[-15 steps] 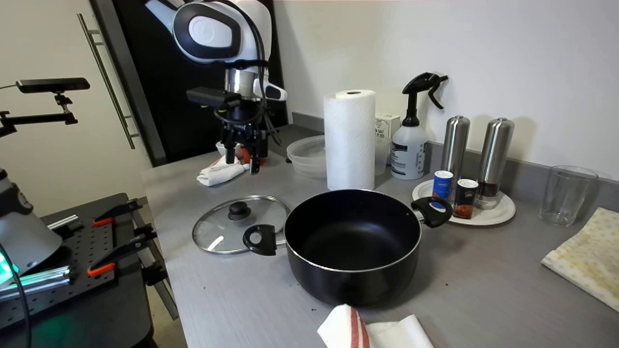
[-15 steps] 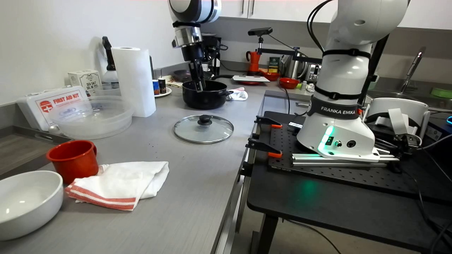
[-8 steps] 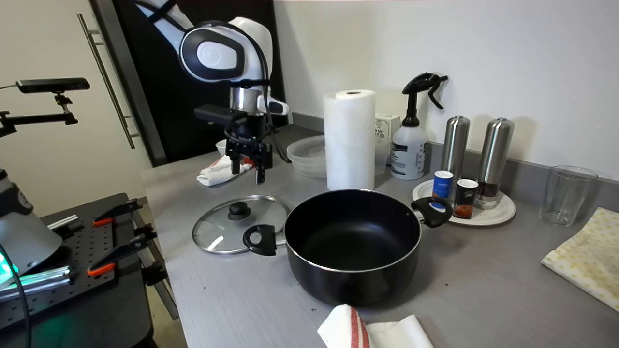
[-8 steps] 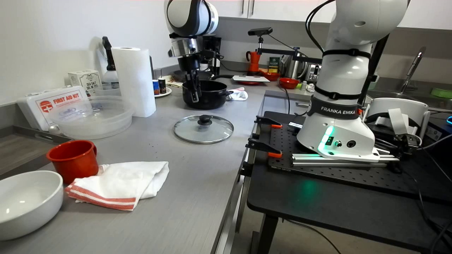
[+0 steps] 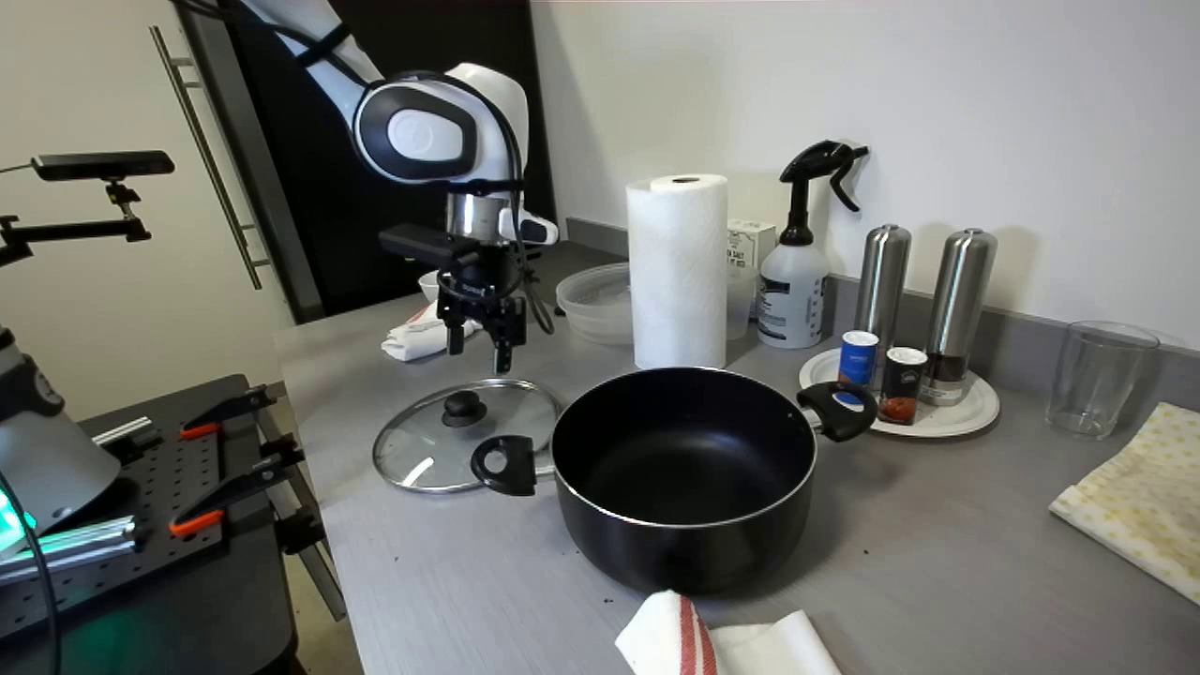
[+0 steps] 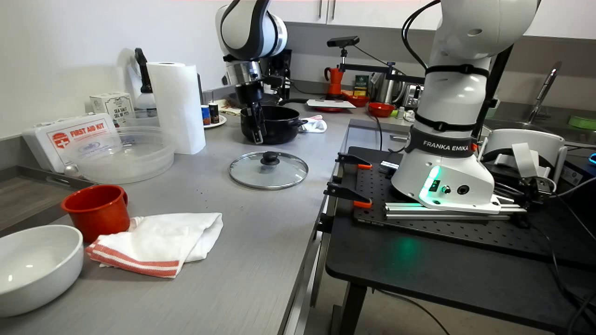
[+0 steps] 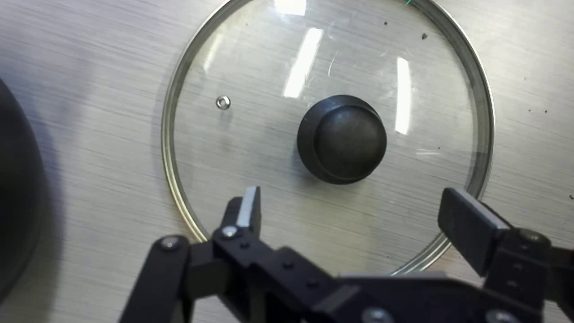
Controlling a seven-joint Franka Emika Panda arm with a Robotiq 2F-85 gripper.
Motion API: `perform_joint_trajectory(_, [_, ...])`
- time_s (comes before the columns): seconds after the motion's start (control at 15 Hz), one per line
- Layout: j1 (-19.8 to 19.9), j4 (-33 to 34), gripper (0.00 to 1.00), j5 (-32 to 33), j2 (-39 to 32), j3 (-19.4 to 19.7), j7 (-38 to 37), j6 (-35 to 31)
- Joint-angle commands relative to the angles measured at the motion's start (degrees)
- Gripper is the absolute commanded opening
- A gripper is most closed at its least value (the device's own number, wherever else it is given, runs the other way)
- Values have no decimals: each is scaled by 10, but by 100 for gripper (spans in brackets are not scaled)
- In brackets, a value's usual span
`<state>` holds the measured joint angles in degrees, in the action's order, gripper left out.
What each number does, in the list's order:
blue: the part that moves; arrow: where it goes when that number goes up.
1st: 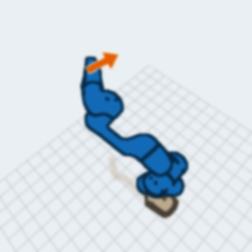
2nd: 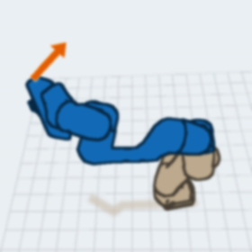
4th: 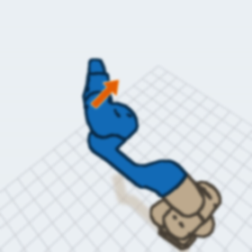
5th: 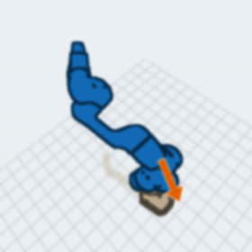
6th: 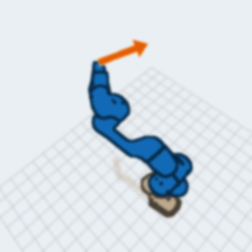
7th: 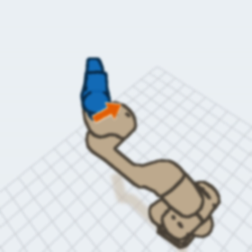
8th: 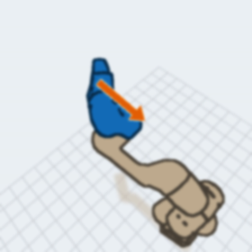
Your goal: Put the glass lid on the black pot
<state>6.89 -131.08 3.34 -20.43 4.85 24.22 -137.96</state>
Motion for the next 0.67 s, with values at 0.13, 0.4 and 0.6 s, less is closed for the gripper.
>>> perform_joint_trajectory(0.13, [-3,-1,100,41,-25,1,-47,-33])
perform_joint_trajectory(0.4, [-5,-3,100,58,-40,1,-64,-34])
perform_joint_trajectory(0.6, [-5,-7,100,63,-47,0,-71,-36])
